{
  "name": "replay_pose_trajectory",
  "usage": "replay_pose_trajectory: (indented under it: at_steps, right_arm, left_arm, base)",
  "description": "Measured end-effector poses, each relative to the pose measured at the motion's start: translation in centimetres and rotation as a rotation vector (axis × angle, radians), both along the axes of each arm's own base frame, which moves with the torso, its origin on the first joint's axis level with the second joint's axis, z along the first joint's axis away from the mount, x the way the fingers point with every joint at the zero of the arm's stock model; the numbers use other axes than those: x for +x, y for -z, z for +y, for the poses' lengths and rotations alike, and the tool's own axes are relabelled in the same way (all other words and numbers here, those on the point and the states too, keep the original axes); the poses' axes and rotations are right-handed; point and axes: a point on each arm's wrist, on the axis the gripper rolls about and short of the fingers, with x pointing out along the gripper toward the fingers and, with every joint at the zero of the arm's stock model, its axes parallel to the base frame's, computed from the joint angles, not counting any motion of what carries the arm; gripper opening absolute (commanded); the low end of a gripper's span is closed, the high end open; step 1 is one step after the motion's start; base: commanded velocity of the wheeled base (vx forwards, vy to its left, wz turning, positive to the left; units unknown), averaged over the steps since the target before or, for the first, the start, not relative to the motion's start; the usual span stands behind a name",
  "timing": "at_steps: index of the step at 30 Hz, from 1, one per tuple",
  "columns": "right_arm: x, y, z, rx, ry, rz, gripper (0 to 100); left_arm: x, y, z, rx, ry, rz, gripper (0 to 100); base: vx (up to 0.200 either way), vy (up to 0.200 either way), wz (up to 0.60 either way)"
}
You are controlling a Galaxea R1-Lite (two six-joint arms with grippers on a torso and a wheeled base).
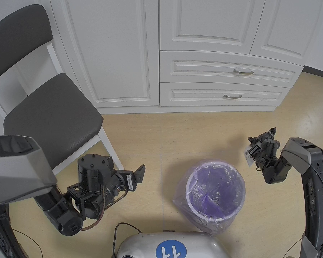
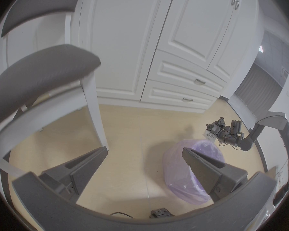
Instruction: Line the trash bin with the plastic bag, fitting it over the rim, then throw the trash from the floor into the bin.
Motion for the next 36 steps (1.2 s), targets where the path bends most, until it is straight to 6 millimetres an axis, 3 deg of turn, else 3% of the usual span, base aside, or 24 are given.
replay_pose_trajectory:
  at_steps: [8,15,23,28,36]
  right_arm:
    - [-3.6,-7.4,2.3,0.017,-0.064,-0.146,0]
    - [-8.3,-10.4,8.8,-0.048,-0.291,-0.226,0]
    - [-12.8,-10.0,12.5,-0.269,-0.476,-0.181,0]
    - [-14.2,-8.4,14.1,-0.316,-0.552,-0.116,0]
    - [-15.0,-6.9,14.8,-0.371,-0.601,-0.063,0]
  left_arm:
    - [-1.9,-3.9,1.1,0.003,0.019,-0.094,100]
    - [-3.5,-6.4,2.2,0.018,0.031,-0.17,100]
    - [-5.3,-8.5,3.4,0.051,0.042,-0.25,100]
    - [-5.9,-9.1,4.0,0.066,0.035,-0.275,100]
    - [-6.6,-10.1,4.9,0.131,0.023,-0.331,100]
  base:
    - [0.0,0.0,0.0]
    - [0.0,0.0,0.0]
    - [0.0,0.0,0.0]
    - [0.0,0.0,0.0]
    - [0.0,0.0,0.0]
